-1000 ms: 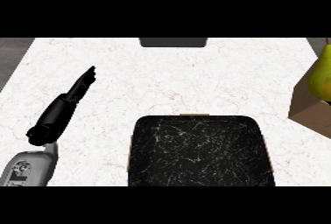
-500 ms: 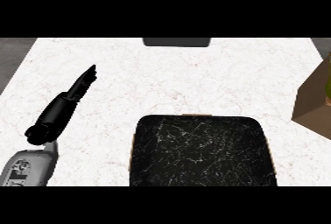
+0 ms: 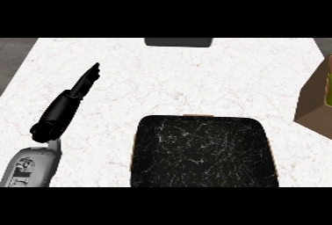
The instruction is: Pick the pear from the tray and place it in the cardboard box
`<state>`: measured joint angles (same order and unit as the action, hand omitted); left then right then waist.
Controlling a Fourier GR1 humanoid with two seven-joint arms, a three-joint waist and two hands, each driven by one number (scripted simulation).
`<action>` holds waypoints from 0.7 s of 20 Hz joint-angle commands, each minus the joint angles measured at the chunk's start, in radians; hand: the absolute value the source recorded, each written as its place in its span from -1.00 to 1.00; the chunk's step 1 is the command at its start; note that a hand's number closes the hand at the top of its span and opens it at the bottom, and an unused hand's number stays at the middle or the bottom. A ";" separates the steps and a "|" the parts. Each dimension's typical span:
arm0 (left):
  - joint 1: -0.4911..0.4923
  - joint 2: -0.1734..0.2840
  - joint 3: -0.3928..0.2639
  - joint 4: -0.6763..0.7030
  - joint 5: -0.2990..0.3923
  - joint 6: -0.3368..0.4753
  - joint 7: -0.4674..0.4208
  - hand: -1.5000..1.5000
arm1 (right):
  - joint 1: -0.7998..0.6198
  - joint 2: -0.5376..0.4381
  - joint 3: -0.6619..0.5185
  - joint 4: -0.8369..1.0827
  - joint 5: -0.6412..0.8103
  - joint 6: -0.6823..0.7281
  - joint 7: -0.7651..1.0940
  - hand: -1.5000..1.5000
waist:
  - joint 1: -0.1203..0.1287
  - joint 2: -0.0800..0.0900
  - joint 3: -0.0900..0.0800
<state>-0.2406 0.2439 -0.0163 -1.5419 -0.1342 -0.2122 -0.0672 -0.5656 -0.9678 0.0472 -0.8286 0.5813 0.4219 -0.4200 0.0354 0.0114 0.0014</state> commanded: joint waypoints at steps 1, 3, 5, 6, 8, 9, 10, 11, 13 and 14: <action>0.034 0.013 0.005 -0.022 0.004 -0.020 -0.012 0.00 | -0.068 0.009 0.021 0.150 0.032 0.028 -0.188 -1.00 | 0.002 -0.002 0.000; 0.001 0.019 0.034 0.028 0.014 -0.020 -0.027 0.00 | -0.062 -0.017 -0.010 0.163 0.001 0.043 -0.302 -1.00 | -0.013 -0.003 0.000; -0.003 -0.005 0.008 -0.015 -0.007 0.007 0.018 0.00 | -0.065 0.041 -0.089 0.182 -0.090 0.021 -0.317 -1.00 | -0.016 -0.006 0.001; 0.007 -0.001 0.009 0.000 -0.018 0.013 -0.007 0.00 | -0.105 0.065 -0.138 0.196 -0.150 0.050 -0.305 -1.00 | -0.011 -0.004 0.001; 0.040 0.009 0.022 -0.009 0.006 -0.006 -0.012 0.00 | -0.116 0.115 -0.253 0.235 -0.308 0.136 -0.287 -1.00 | -0.024 -0.013 0.002; 0.017 0.011 0.024 -0.013 0.015 -0.013 0.004 0.00 | -0.147 0.145 -0.304 0.279 -0.370 0.159 -0.247 -1.00 | -0.015 -0.010 0.003; 0.021 0.011 0.020 -0.024 0.006 -0.008 0.009 0.00 | -0.157 0.145 -0.351 0.319 -0.420 0.179 -0.212 -1.00 | -0.015 -0.011 0.003; 0.033 0.012 0.025 -0.011 0.007 -0.007 -0.003 0.00 | -0.151 0.160 -0.382 0.342 -0.466 0.208 -0.188 -1.00 | -0.029 -0.012 0.001; -0.007 -0.008 0.009 0.023 -0.006 0.003 0.000 0.00 | -0.226 0.129 -0.439 0.428 -0.525 0.256 -0.074 -1.00 | -0.019 0.003 0.001; 0.010 0.008 0.032 0.017 0.022 -0.019 -0.027 0.00 | -0.229 0.116 -0.461 0.457 -0.546 0.265 -0.047 -1.00 | -0.013 -0.001 0.000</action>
<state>-0.2247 0.2488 0.0035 -1.5394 -0.1270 -0.2202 -0.0745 -0.7358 -0.8479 -0.2980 -0.4910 0.1643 0.5734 -0.5303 0.0183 0.0065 0.0024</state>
